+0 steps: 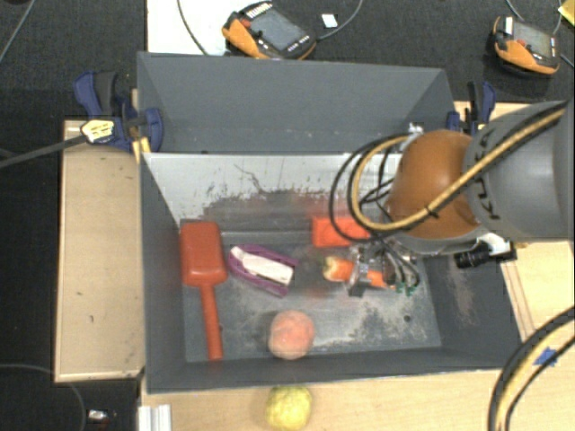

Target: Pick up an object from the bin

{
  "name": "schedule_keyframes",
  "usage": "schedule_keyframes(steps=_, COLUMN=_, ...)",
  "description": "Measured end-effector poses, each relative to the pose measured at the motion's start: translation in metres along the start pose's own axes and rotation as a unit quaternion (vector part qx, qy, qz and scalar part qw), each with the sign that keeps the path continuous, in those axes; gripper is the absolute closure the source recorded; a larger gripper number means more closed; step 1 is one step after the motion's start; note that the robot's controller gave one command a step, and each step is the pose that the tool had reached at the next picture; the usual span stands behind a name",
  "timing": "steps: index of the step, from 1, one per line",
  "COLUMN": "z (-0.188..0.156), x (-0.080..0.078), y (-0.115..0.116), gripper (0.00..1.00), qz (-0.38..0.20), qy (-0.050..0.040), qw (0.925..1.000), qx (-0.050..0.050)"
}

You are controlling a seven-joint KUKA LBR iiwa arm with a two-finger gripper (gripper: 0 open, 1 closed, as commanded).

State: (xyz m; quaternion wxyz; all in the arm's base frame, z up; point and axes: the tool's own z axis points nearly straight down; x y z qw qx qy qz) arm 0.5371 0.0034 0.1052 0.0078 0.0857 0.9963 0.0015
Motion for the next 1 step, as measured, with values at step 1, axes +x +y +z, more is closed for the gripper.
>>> schedule_keyframes(steps=1, z=-0.0281, x=-0.0018, y=0.0003, gripper=1.0, qz=-0.001, qy=-0.0025, qw=1.0, qx=0.0)
